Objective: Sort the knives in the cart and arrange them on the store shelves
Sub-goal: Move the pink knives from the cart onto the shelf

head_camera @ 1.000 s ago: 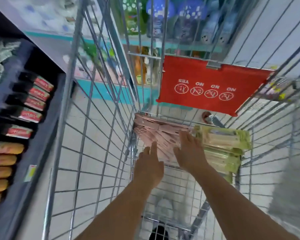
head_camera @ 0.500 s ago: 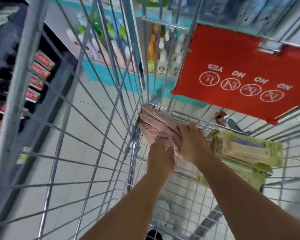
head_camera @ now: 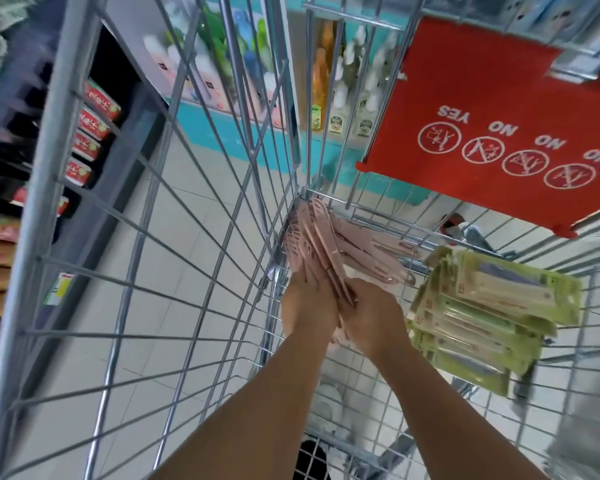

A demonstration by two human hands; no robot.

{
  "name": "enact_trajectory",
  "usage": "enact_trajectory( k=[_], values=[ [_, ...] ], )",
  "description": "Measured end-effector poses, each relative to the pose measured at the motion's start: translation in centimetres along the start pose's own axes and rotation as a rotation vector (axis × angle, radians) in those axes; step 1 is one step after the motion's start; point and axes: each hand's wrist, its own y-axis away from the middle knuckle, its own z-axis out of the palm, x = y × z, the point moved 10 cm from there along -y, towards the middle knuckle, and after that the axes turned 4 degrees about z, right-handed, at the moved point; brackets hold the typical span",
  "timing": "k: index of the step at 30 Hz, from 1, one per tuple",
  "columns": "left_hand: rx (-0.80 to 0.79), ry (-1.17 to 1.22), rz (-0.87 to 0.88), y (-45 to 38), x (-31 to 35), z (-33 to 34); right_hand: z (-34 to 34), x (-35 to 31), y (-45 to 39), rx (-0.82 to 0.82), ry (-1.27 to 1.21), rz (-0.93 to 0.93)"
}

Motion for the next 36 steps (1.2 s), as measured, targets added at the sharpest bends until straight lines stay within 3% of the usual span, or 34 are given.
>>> enact_trajectory(
  k=[7,11,20,25,31,36],
  values=[
    [-0.069,-0.201,-0.052,0.3,0.1,-0.2,0.5,0.4,0.3,-0.002,-0.013,0.109],
    [-0.073,-0.188,-0.059,1.0,-0.1,-0.9,1.1,0.6,1.1,-0.055,-0.024,0.182],
    [-0.099,-0.045,0.133,5.8,1.7,-3.8,-1.9,-1.3,6.3,0.076,-0.090,0.202],
    [-0.097,0.038,0.327,10.2,4.4,-7.9,-5.9,-4.4,11.3,0.193,0.017,0.141],
    [-0.106,0.105,0.563,17.9,6.6,-14.6,-11.1,-8.7,20.2,0.380,-0.248,0.123],
    [-0.036,0.154,0.662,23.1,7.5,-21.4,-14.4,-13.8,27.1,0.526,-0.275,0.035]
  ],
)
